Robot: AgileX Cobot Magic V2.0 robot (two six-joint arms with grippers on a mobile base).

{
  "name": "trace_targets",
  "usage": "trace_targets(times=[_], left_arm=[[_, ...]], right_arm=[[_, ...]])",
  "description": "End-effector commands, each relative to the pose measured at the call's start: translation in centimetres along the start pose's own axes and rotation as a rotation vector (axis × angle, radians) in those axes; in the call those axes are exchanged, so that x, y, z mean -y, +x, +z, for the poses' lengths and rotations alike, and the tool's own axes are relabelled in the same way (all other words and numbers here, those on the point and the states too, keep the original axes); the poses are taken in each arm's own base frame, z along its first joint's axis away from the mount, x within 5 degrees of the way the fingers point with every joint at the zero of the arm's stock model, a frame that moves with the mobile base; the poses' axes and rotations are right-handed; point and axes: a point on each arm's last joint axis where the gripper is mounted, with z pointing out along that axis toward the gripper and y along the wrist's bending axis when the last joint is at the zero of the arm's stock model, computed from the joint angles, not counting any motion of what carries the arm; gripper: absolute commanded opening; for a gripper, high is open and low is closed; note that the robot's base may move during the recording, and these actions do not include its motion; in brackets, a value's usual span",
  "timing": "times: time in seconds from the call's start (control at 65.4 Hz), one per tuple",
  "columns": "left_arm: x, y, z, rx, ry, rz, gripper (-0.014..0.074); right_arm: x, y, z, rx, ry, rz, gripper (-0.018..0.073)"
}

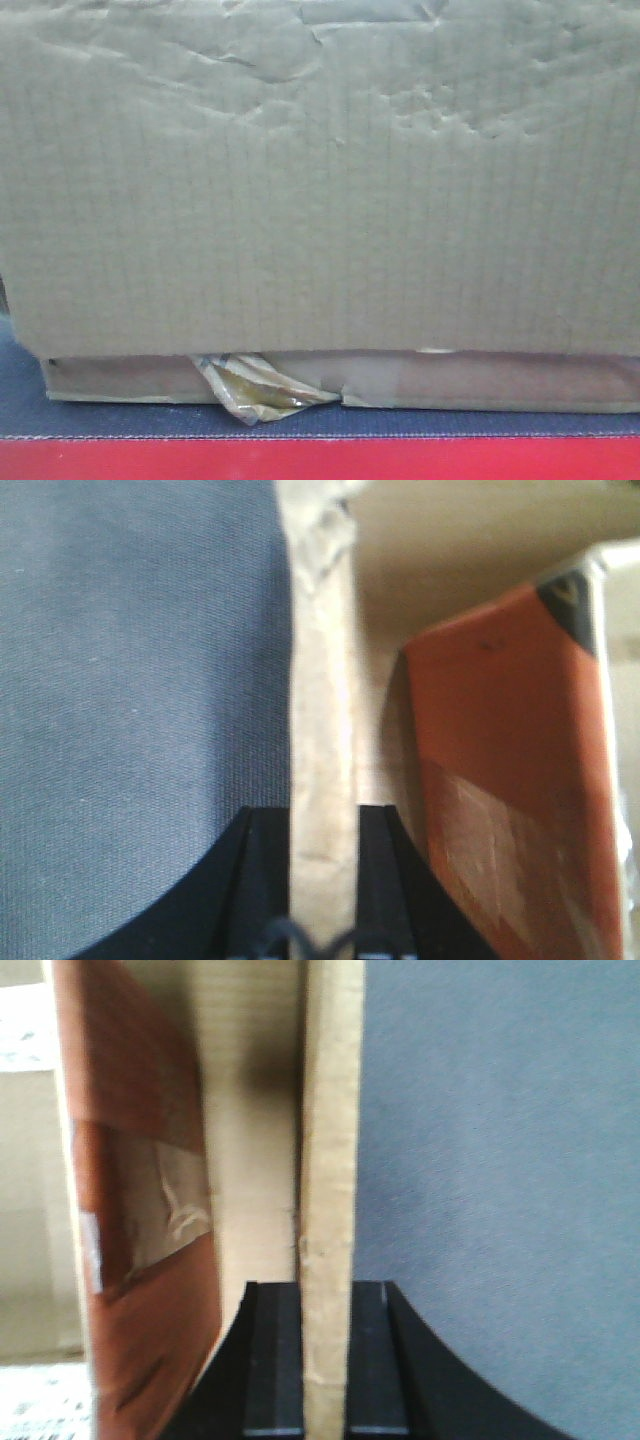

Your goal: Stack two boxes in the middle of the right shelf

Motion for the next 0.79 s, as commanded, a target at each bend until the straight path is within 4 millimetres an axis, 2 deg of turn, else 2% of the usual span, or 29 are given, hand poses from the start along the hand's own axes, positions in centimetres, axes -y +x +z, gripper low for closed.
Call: trace_targets(times=[0.0,0.199,0.55,0.673,0.78], left_arm=[[-0.9,-0.9,-1.5,0.094,-0.059,-0.016,-0.0111],[-1.7,-1.8,-5.2,0.227,-0.063,-0.038,-0.0111],[-2.9,-4.7,-12.2,0.561,-0.069,-0.057,-0.0111],[-3.2,-5.1,-13.4,0.635,-0.079,-0.053,-0.0111],[-3.2,-5.2,-13.9,0.664,-0.067,-0.051,-0.0111]], right_arm=[[1.3,-0.2,-1.8,0.118,0.130,-0.010,-0.0151],[1.4,-0.3,-4.3,0.277,0.072,0.009,-0.0151],[0.7,-3.5,-9.2,0.667,-0.048,-0.024,-0.0151],[0.7,-4.3,-10.7,0.757,-0.112,0.050,-0.0151],[0.9,-4.7,-11.3,0.816,-0.091,0.033,-0.0151]])
